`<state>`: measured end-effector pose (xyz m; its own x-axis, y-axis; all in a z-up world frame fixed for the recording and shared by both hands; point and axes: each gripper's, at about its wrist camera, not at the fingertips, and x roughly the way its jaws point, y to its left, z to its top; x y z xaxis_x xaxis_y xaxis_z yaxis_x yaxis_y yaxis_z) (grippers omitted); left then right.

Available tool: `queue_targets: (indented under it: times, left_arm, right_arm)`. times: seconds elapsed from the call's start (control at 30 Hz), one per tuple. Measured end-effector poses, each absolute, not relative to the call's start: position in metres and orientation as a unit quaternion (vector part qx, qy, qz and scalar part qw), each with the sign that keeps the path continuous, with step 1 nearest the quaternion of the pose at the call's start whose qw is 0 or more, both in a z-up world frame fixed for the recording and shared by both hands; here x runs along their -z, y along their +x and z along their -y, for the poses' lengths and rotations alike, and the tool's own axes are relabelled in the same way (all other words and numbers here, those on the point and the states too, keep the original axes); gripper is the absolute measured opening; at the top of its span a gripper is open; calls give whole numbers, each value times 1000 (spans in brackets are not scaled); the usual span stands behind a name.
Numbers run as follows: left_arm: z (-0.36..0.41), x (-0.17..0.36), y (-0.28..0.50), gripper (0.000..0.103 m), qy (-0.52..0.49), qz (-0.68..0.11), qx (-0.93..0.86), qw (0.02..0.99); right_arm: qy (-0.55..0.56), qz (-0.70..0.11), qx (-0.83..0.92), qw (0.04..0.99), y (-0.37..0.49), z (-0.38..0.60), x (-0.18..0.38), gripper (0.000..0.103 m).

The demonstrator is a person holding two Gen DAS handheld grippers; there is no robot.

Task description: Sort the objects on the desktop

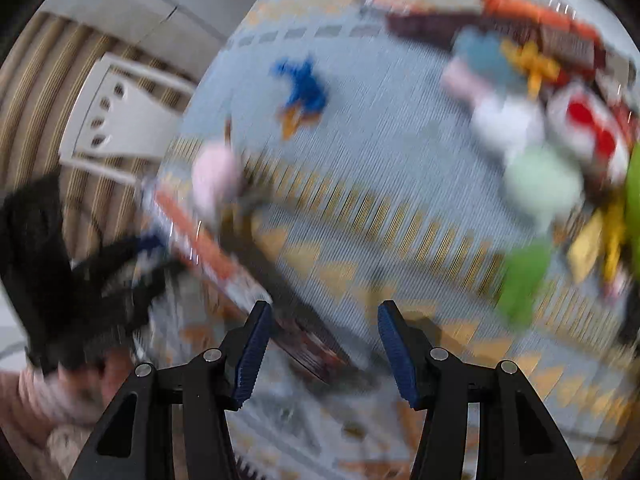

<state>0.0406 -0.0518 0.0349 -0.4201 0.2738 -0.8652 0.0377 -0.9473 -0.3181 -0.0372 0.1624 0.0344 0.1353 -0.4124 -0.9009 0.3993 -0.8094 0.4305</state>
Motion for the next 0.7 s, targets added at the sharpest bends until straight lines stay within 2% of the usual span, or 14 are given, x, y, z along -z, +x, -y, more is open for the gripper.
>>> queue_targets:
  times: [0.2, 0.5, 0.7]
  left_arm:
    - [91, -43, 42, 41, -518, 183, -835, 34]
    - [109, -51, 55, 41, -508, 182, -841, 17]
    - [109, -51, 61, 41, -507, 183, -842, 15]
  right_arm:
    - [674, -2, 667, 317, -2, -151, -49, 54]
    - [594, -132, 762, 221, -15, -98, -34, 54]
    - [579, -144, 770, 225, -17, -87, -23, 54]
